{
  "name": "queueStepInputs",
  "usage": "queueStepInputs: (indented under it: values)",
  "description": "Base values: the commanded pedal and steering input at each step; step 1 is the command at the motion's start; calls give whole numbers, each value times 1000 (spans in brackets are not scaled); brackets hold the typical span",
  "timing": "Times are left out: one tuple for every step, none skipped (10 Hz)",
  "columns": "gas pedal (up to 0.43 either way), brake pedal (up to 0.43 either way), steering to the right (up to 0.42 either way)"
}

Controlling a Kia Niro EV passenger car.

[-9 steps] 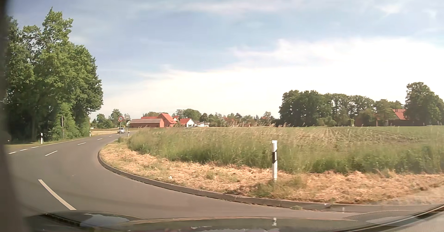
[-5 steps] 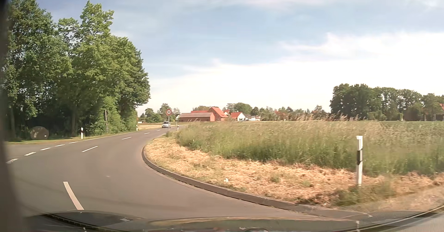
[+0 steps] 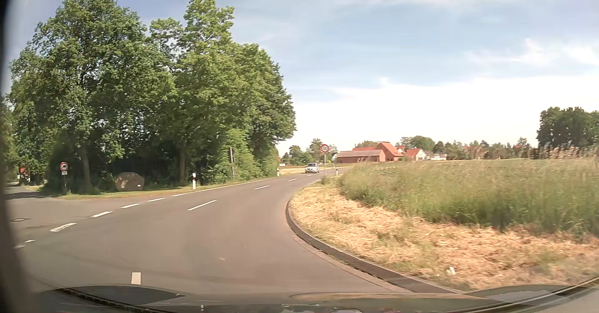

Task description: Follow the waypoints while adhering to traffic rules and regulations

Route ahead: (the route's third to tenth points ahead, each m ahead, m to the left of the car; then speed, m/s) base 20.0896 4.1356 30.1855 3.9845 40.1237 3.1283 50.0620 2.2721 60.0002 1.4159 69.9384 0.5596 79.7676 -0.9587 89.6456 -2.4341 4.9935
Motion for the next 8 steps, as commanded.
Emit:
queueStepInputs:
  values:
    - [350,0,-389]
    - [350,0,-333]
    - [350,0,-282]
    - [350,0,-236]
    - [350,0,-171]
    - [350,0,-117]
    - [350,0,-82]
    - [350,0,-60]
